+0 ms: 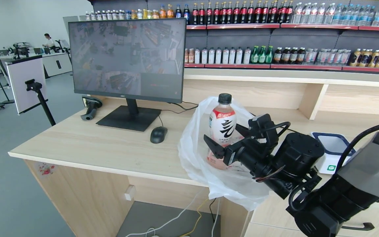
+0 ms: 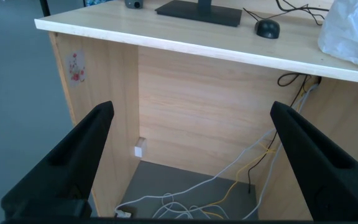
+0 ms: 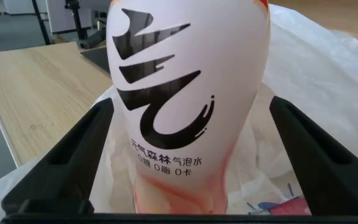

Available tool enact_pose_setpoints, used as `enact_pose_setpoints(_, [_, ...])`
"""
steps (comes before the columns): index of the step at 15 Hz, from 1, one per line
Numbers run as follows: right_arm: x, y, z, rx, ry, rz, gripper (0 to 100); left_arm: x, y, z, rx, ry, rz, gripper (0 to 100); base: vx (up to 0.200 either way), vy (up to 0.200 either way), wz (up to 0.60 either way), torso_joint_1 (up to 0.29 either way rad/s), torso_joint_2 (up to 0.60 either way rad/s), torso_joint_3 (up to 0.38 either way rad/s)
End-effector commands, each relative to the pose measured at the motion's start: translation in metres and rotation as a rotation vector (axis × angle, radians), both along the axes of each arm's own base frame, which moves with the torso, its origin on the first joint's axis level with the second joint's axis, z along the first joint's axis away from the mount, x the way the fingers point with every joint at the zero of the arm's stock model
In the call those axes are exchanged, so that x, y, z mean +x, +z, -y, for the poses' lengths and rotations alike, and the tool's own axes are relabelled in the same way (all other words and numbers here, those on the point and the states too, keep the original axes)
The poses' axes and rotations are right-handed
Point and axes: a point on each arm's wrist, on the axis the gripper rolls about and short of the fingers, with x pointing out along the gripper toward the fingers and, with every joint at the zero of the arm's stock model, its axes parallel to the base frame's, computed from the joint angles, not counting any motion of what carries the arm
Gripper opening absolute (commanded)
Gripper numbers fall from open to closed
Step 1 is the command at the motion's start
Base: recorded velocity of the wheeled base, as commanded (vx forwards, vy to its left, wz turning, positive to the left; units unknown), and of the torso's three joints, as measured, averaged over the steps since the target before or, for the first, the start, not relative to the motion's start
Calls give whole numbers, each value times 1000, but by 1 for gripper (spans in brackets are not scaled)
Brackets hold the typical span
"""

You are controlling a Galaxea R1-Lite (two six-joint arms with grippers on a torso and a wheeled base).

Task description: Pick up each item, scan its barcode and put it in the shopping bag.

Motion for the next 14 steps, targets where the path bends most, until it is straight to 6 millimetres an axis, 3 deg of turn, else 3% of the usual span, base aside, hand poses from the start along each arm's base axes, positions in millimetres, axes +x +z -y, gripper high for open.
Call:
enact_pose_setpoints(1, [-10, 13, 6, 15, 2, 23, 100, 0, 0, 0, -2, 1, -1, 100, 0, 0, 0, 0, 0, 0])
enact_pose_setpoints(10, [-56, 27, 38, 8, 0, -1, 100, 0, 0, 0, -2, 1, 0, 100, 0, 0, 0, 0, 0, 0])
enact_pose_setpoints(13, [-63, 35, 43, 21, -1, 19, 100, 0, 0, 0, -1, -1, -1, 100, 0, 0, 0, 0, 0, 0])
enact_pose_setpoints(14, [-67, 34, 46, 19, -1, 13, 100, 0, 0, 0, -1, -1, -1, 100, -200, 0, 0, 2, 2, 2])
